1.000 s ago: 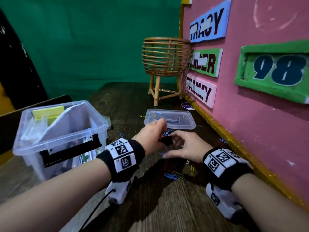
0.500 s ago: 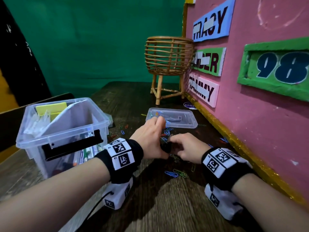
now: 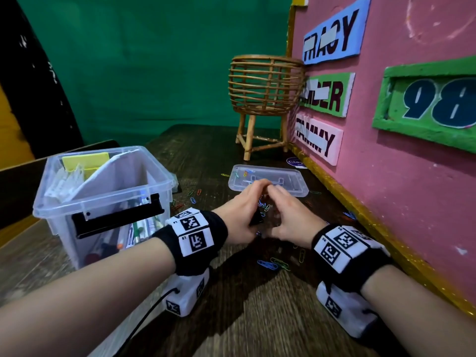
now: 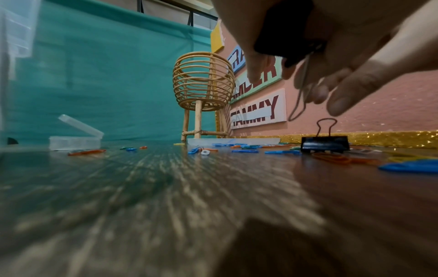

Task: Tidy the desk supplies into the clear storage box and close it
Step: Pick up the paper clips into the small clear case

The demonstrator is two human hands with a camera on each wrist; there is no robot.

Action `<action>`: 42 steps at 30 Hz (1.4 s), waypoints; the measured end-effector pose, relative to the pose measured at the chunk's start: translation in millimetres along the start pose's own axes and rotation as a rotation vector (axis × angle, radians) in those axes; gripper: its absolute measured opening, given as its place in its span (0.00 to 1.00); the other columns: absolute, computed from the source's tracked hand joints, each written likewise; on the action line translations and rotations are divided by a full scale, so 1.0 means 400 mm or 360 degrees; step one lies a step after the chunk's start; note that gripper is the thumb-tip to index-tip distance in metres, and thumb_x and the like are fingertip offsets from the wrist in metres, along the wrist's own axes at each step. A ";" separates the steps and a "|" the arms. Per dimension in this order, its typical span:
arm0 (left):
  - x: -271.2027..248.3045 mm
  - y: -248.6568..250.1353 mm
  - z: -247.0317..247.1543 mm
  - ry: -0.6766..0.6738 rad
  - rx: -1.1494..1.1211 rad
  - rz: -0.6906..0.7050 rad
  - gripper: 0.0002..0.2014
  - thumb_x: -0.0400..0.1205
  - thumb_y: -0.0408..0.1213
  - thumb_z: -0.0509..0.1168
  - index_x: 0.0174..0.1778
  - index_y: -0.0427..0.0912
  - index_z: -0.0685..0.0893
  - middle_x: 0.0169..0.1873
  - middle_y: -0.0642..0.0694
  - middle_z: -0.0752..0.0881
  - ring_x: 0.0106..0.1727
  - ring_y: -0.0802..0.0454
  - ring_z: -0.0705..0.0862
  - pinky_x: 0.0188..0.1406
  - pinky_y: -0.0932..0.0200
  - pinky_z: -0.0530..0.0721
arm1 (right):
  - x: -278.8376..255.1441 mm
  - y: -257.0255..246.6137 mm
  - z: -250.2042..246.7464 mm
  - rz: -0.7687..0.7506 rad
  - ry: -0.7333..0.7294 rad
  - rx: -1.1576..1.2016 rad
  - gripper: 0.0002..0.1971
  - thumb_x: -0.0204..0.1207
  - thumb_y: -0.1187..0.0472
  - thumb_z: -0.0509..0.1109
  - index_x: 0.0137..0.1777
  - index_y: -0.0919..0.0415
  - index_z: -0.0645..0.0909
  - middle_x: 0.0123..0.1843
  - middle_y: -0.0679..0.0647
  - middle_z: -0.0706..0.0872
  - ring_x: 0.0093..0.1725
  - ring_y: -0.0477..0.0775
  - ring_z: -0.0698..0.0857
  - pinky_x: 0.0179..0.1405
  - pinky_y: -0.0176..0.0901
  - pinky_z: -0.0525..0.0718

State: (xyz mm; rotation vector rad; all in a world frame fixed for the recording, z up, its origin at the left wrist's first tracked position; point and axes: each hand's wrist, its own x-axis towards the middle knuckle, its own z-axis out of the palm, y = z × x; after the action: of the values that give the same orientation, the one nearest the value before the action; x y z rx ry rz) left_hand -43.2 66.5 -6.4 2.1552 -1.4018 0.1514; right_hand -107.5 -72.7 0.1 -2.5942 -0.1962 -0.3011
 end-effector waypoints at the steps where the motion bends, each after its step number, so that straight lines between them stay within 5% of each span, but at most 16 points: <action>1: 0.001 0.001 0.000 -0.0008 -0.0017 0.0002 0.42 0.69 0.25 0.69 0.78 0.31 0.55 0.73 0.37 0.68 0.76 0.46 0.69 0.69 0.73 0.62 | -0.001 0.001 -0.002 0.0006 0.0000 -0.0033 0.44 0.57 0.60 0.84 0.72 0.59 0.66 0.67 0.51 0.71 0.66 0.49 0.75 0.66 0.47 0.77; 5: -0.002 -0.002 -0.008 0.0050 -0.0044 -0.0023 0.39 0.76 0.29 0.65 0.80 0.39 0.51 0.69 0.40 0.77 0.66 0.44 0.80 0.60 0.67 0.72 | -0.012 -0.010 -0.007 0.0039 -0.0042 -0.0006 0.52 0.52 0.48 0.85 0.75 0.54 0.61 0.71 0.44 0.67 0.70 0.42 0.68 0.71 0.39 0.70; 9: -0.004 -0.009 -0.016 0.0190 -0.0030 -0.0007 0.29 0.82 0.38 0.63 0.78 0.39 0.61 0.64 0.43 0.84 0.62 0.48 0.84 0.59 0.65 0.77 | -0.017 -0.015 -0.003 0.0120 0.0000 0.0126 0.41 0.60 0.46 0.80 0.70 0.49 0.63 0.67 0.41 0.73 0.66 0.40 0.74 0.67 0.39 0.74; 11: -0.004 -0.009 -0.018 0.0266 -0.0059 -0.0031 0.24 0.81 0.40 0.65 0.71 0.38 0.69 0.59 0.43 0.87 0.57 0.50 0.86 0.53 0.68 0.78 | -0.014 -0.009 0.000 0.0130 0.0079 0.0119 0.35 0.63 0.48 0.78 0.67 0.50 0.65 0.66 0.45 0.75 0.65 0.43 0.76 0.66 0.44 0.76; 13: -0.004 -0.006 -0.018 0.0291 -0.0045 -0.0010 0.19 0.79 0.42 0.68 0.60 0.35 0.76 0.44 0.47 0.87 0.43 0.63 0.86 0.39 0.74 0.74 | -0.013 -0.005 0.000 0.0129 0.0143 0.0091 0.33 0.64 0.51 0.77 0.66 0.51 0.66 0.65 0.47 0.74 0.65 0.45 0.75 0.65 0.42 0.75; 16: -0.001 -0.001 -0.009 0.0293 -0.0044 0.0064 0.15 0.75 0.40 0.73 0.44 0.42 0.72 0.30 0.63 0.73 0.31 0.75 0.77 0.32 0.82 0.69 | -0.013 -0.007 -0.003 0.0065 0.0119 0.0124 0.35 0.63 0.55 0.79 0.68 0.51 0.66 0.64 0.47 0.76 0.64 0.45 0.76 0.66 0.44 0.76; 20: 0.005 0.009 -0.004 0.0171 -0.0005 0.0080 0.17 0.73 0.38 0.75 0.43 0.44 0.70 0.32 0.63 0.71 0.33 0.65 0.73 0.34 0.83 0.69 | -0.015 -0.010 -0.002 0.0044 -0.0020 0.0134 0.32 0.62 0.57 0.81 0.67 0.53 0.74 0.61 0.47 0.83 0.61 0.44 0.81 0.63 0.41 0.80; 23: 0.008 0.008 -0.003 0.0223 0.0040 -0.0017 0.16 0.75 0.39 0.72 0.43 0.44 0.69 0.31 0.60 0.72 0.36 0.54 0.74 0.32 0.75 0.70 | -0.011 -0.004 -0.005 0.0154 0.0000 0.0005 0.13 0.64 0.54 0.79 0.48 0.57 0.86 0.47 0.53 0.89 0.49 0.51 0.86 0.52 0.48 0.84; 26: 0.014 0.013 -0.002 0.0264 0.0028 -0.0146 0.17 0.76 0.42 0.69 0.45 0.43 0.65 0.38 0.49 0.80 0.40 0.46 0.80 0.39 0.57 0.78 | -0.007 -0.008 -0.010 0.0261 0.0000 -0.0242 0.08 0.70 0.55 0.72 0.31 0.52 0.80 0.37 0.54 0.86 0.42 0.56 0.85 0.37 0.46 0.77; 30: 0.007 0.004 -0.001 0.0210 -0.0023 -0.0111 0.20 0.74 0.48 0.67 0.47 0.42 0.65 0.44 0.47 0.82 0.42 0.49 0.81 0.41 0.52 0.80 | -0.006 -0.006 -0.012 0.0311 -0.0118 -0.0363 0.07 0.70 0.61 0.67 0.32 0.54 0.81 0.31 0.47 0.85 0.37 0.49 0.83 0.31 0.39 0.73; 34: 0.000 0.009 -0.007 0.0118 0.0062 -0.0115 0.21 0.75 0.56 0.58 0.52 0.44 0.67 0.48 0.45 0.79 0.47 0.46 0.81 0.47 0.44 0.82 | 0.000 0.006 -0.015 0.0367 0.0052 -0.0388 0.05 0.73 0.57 0.67 0.46 0.52 0.85 0.47 0.54 0.88 0.50 0.56 0.85 0.47 0.47 0.81; 36: 0.001 0.011 -0.004 0.0173 0.0093 -0.0156 0.17 0.80 0.48 0.60 0.57 0.40 0.69 0.52 0.42 0.78 0.50 0.42 0.81 0.52 0.41 0.81 | -0.001 0.013 -0.011 0.0463 0.0175 -0.0420 0.13 0.72 0.51 0.71 0.55 0.52 0.83 0.54 0.53 0.86 0.57 0.55 0.83 0.54 0.49 0.82; 38: 0.005 0.009 -0.004 0.0235 0.0185 -0.0216 0.15 0.81 0.41 0.62 0.60 0.36 0.71 0.55 0.39 0.77 0.53 0.39 0.81 0.54 0.42 0.80 | -0.006 0.024 -0.007 0.0655 0.0044 -0.0480 0.29 0.63 0.45 0.78 0.62 0.54 0.77 0.62 0.52 0.79 0.65 0.55 0.77 0.62 0.51 0.79; 40: 0.006 0.007 -0.008 0.0232 0.0255 -0.0303 0.14 0.80 0.37 0.64 0.58 0.36 0.74 0.56 0.39 0.76 0.54 0.38 0.81 0.55 0.44 0.80 | -0.009 0.034 -0.007 0.0846 -0.0240 -0.0488 0.35 0.57 0.46 0.82 0.63 0.56 0.75 0.62 0.54 0.77 0.63 0.55 0.77 0.60 0.46 0.79; 42: 0.003 0.009 -0.011 0.0192 0.0297 -0.0329 0.13 0.80 0.38 0.65 0.57 0.37 0.76 0.56 0.40 0.77 0.55 0.39 0.82 0.55 0.45 0.81 | -0.007 0.038 -0.008 0.0853 -0.0300 -0.0434 0.21 0.62 0.55 0.81 0.54 0.58 0.81 0.52 0.54 0.81 0.51 0.52 0.81 0.48 0.41 0.79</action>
State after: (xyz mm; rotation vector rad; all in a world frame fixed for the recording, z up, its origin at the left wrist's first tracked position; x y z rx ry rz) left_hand -44.9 66.5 -0.9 2.3844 -1.1283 0.3389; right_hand -107.9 -87.6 -5.2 -2.8135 0.5033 0.1195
